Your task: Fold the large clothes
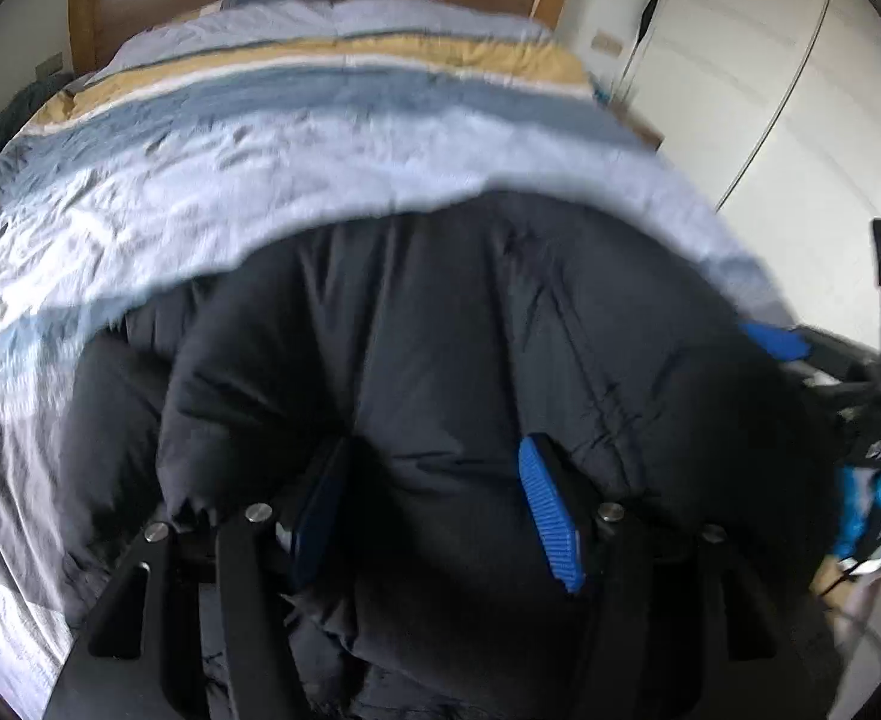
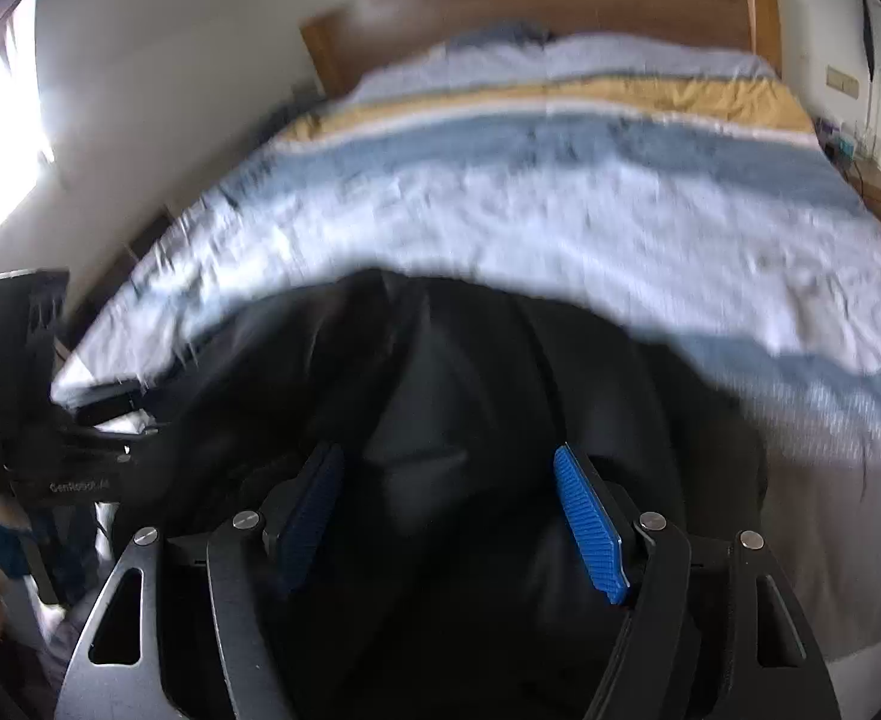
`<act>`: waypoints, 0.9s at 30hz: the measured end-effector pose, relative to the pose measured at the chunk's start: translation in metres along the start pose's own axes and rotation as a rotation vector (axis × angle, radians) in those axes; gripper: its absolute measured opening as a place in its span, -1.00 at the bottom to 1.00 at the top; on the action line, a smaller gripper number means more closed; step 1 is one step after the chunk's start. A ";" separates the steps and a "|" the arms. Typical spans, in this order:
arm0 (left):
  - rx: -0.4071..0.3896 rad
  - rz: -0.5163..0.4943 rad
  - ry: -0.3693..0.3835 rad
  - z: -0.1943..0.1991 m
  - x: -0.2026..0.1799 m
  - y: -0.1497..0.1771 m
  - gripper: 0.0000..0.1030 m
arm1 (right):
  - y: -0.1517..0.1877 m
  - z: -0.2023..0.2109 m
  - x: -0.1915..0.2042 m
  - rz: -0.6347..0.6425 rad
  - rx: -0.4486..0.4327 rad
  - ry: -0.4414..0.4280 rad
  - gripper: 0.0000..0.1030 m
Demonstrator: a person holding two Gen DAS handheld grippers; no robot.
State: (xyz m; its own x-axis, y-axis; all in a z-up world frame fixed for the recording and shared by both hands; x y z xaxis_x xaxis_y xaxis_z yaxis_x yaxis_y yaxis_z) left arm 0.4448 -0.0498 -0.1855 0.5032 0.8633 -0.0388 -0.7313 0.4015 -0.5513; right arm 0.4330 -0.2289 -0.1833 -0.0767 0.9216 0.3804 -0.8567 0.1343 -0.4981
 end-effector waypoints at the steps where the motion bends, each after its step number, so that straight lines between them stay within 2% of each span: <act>1: 0.004 0.010 0.005 -0.008 0.001 0.007 0.11 | 0.010 -0.006 -0.009 -0.013 0.011 0.003 0.39; 5: 0.003 0.083 0.049 -0.027 0.007 0.029 0.13 | 0.034 -0.018 -0.027 -0.032 0.011 0.011 0.40; 9: 0.027 0.054 0.020 -0.032 0.002 0.037 0.13 | 0.045 -0.022 -0.030 -0.015 0.014 0.049 0.40; 12: 0.032 0.053 0.025 -0.012 -0.002 0.034 0.12 | 0.040 -0.007 -0.024 -0.001 0.034 0.091 0.39; 16: -0.026 0.015 0.017 0.035 -0.020 0.031 0.12 | 0.037 0.041 0.001 0.033 -0.011 0.057 0.39; 18: -0.039 0.003 0.028 0.047 -0.034 0.035 0.12 | 0.045 0.053 0.012 0.042 -0.004 0.032 0.39; 23: 0.078 0.005 0.016 0.022 -0.051 0.071 0.13 | 0.086 0.029 -0.002 0.016 0.126 0.072 0.38; 27: 0.072 0.032 0.018 0.039 -0.052 0.073 0.12 | 0.093 0.040 -0.014 -0.058 0.112 0.078 0.38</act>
State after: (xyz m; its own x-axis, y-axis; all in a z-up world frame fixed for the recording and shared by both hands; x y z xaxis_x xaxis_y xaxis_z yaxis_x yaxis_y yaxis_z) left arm 0.3475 -0.0535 -0.1911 0.4865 0.8708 -0.0712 -0.7781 0.3948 -0.4885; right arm 0.3335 -0.2440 -0.2038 0.0108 0.9395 0.3425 -0.9103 0.1510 -0.3853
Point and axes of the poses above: each gripper's, at about its wrist camera, not at the fingertips, and z roughly against the way its jaws point, x to its left, y to its underside, the point moved 9 cm from there along -z, roughly the way its jaws point, and after that the axes turned 15 degrees about -z, right-handed, at the moved point
